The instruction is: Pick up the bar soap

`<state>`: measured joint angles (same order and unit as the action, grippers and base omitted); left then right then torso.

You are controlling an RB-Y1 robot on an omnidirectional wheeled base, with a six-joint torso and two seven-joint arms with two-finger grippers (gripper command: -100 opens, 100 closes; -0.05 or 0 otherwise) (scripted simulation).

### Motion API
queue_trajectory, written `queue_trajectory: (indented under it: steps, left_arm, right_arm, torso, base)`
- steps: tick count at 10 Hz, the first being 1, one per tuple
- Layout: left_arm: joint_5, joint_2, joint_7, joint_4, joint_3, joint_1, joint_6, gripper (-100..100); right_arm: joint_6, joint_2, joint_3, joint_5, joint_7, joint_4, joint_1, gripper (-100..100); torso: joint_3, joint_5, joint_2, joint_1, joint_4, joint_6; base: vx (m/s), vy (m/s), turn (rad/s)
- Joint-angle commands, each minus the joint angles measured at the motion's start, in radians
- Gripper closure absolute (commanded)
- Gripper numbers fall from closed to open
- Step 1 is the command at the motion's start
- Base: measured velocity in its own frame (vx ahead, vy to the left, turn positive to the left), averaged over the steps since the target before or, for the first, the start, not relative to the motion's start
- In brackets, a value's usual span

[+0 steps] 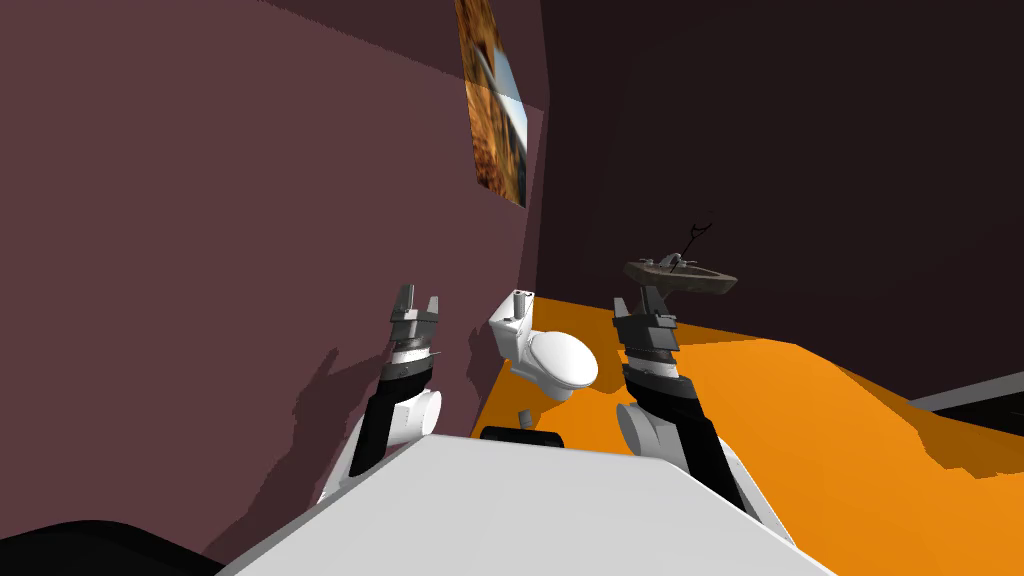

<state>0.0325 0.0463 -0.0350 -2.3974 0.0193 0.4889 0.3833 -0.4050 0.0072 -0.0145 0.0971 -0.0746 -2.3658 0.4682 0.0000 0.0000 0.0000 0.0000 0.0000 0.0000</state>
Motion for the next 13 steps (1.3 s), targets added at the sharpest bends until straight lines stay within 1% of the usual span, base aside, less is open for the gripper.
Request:
queue_trajectory:
  steps: [1, 2, 4, 7, 8, 9, 10, 11, 12, 13]
  left_arm:
    - [-0.004, -0.042, -0.002, 0.004, -0.002, -0.007, -0.018, -100]
    - [-0.007, -0.071, -0.005, 0.007, -0.004, -0.014, -0.035, -100]
    - [-0.017, -0.126, -0.012, 0.017, -0.009, -0.034, -0.087, -100]
    - [-0.038, -0.184, -0.029, 0.036, -0.021, -0.077, -0.181, -100]
    - [-0.038, -0.184, -0.029, 0.036, -0.021, -0.077, -0.196, -100]
    - [-0.047, -0.198, -0.035, 0.044, -0.025, -0.094, -0.232, -100]
    - [-0.047, -0.198, -0.035, 0.044, -0.025, -0.094, -0.24, -100]
    - [-0.056, -0.209, -0.042, 0.053, -0.03, -0.112, -0.281, -100]
    - [-0.056, -0.209, -0.042, 0.053, -0.03, -0.112, -0.286, -100]
    - [-0.065, -0.217, -0.05, 0.062, -0.035, -0.131, -0.327, -100]
  right_arm:
    - [0.0, 0.0, 0.0, 0.0, 0.0, 0.0, 0.0, 0]
    - [0.0, 0.0, 0.0, 0.0, 0.0, 0.0, 0.0, 0]
    - [0.0, 0.0, 0.0, 0.0, 0.0, 0.0, 0.0, 0]
    - [0.0, 0.0, 0.0, 0.0, 0.0, 0.0, 0.0, 0]
    - [0.0, 0.0, 0.0, 0.0, 0.0, 0.0, 0.0, 0]
    - [0.0, 0.0, 0.0, 0.0, 0.0, 0.0, 0.0, 0]
    - [0.0, 0.0, 0.0, 0.0, 0.0, 0.0, 0.0, 0]
    - [0.0, 0.0, 0.0, 0.0, 0.0, 0.0, 0.0, 0]
    - [0.0, 0.0, 0.0, 0.0, 0.0, 0.0, 0.0, 0]
    - [0.0, 0.0, 0.0, 0.0, 0.0, 0.0, 0.0, 0]
  torso:
    - [0.0, 0.0, 0.0, 0.0, 0.0, 0.0]
    - [0.0, 0.0, 0.0, 0.0, 0.0, 0.0]
    - [-0.001, 0.0, -0.001, -0.001, 0.0, 0.0]
    - [-0.001, 0.0, -0.002, -0.002, 0.0, 0.0]
    - [-0.001, 0.0, -0.002, -0.002, 0.0, 0.0]
    - [-0.001, 0.0, -0.002, -0.002, 0.0, 0.0]
    - [-0.001, 0.0, -0.002, -0.002, 0.0, 0.0]
    - [-0.001, 0.0, -0.001, -0.001, 0.0, 0.0]
    - [-0.001, 0.0, -0.001, -0.001, 0.0, 0.0]
    - [-0.001, 0.0, -0.001, -0.001, 0.0, 0.0]
  base:
    - [0.002, -0.008, 0.002]
    - [0.006, -0.016, 0.003]
    - [0.014, -0.024, 0.005]
    - [0.021, -0.035, 0.005]
    - [0.021, -0.03, 0.001]
    - [0.022, -0.029, 0.003]
    - [0.015, -0.02, 0.001]
    - [0.015, -0.022, 0.003]
    - [0.011, -0.018, 0.002]
    - [0.015, -0.018, 0.002]
